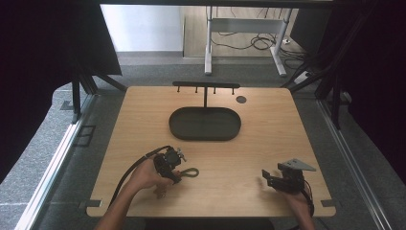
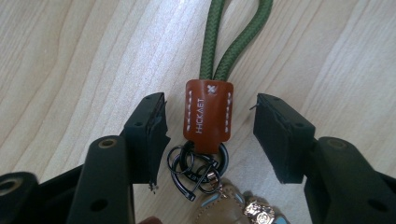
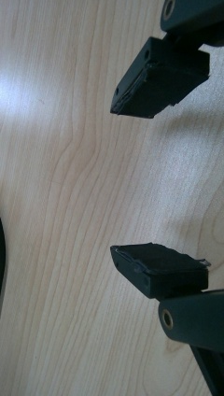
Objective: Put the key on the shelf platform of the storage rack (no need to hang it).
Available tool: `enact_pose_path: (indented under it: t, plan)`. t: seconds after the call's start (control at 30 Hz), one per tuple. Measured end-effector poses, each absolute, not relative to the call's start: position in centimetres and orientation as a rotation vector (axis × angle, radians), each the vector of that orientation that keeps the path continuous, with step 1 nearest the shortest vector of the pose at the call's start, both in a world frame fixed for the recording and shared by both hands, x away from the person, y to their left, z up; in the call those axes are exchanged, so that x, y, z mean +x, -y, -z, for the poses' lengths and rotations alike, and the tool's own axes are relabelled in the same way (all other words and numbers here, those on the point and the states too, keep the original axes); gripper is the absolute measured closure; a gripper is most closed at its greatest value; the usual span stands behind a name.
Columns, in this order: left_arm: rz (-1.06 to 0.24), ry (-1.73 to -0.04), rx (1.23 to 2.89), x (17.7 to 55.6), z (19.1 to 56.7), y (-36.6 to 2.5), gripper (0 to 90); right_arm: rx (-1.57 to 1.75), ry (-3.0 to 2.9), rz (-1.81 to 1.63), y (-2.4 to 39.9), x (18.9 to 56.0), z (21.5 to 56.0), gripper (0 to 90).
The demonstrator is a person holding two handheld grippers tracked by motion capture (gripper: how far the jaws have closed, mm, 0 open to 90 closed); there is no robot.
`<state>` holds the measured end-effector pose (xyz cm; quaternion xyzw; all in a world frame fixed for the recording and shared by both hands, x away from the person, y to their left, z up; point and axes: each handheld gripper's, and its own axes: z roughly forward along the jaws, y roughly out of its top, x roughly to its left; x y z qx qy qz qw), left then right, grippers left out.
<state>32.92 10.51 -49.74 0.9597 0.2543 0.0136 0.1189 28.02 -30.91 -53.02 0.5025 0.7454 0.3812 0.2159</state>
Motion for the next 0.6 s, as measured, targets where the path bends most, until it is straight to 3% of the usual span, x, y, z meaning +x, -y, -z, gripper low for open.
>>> enact_pose_path:
  t: [0.4, 0.6]
  plan:
    - [-0.034, -0.732, 2.838, 33.27, 50.19, -10.25, 53.6, 1.396, -2.069, -1.061, 30.91, 28.06, 53.05, 27.1]
    - [-0.009, -0.718, 2.83, 33.36, 50.14, -10.23, 64.3, 1.395, -2.067, -1.06, 30.93, 28.05, 53.03, 27.2]
